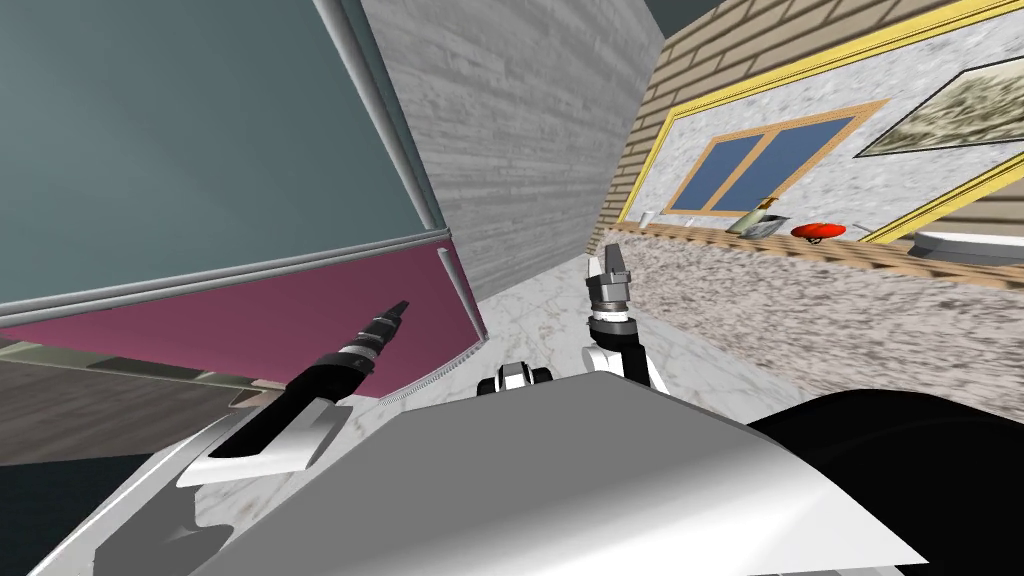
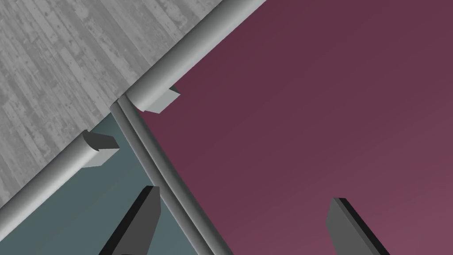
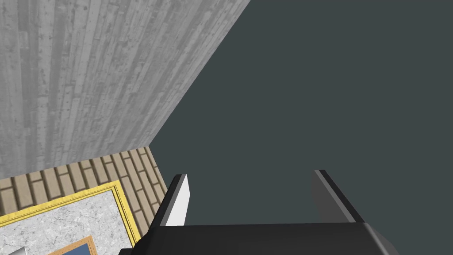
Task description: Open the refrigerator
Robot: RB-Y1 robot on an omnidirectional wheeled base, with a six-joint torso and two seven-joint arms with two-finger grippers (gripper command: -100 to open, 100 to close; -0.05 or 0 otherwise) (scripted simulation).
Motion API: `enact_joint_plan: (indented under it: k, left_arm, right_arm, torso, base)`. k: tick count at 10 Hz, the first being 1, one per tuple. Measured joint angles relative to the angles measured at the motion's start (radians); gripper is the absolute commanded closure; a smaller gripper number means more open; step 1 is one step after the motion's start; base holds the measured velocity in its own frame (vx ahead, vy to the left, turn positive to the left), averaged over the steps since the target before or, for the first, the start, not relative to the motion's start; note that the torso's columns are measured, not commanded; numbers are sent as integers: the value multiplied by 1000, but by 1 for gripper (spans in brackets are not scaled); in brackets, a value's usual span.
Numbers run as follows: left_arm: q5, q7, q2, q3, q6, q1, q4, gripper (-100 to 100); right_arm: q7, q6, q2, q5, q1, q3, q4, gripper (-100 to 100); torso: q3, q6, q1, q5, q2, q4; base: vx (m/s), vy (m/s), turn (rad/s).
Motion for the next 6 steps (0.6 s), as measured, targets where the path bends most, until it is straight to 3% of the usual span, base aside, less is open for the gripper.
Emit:
enact_joint_plan:
  k: [6]
  left_arm:
    - [0, 21, -25, 71, 61, -55, -7, -100]
  right_arm:
    - [0, 0, 0, 0, 0, 0, 0, 0]
  torso:
    - [3, 0, 2, 1, 6, 1]
  base:
    - [230, -119, 26]
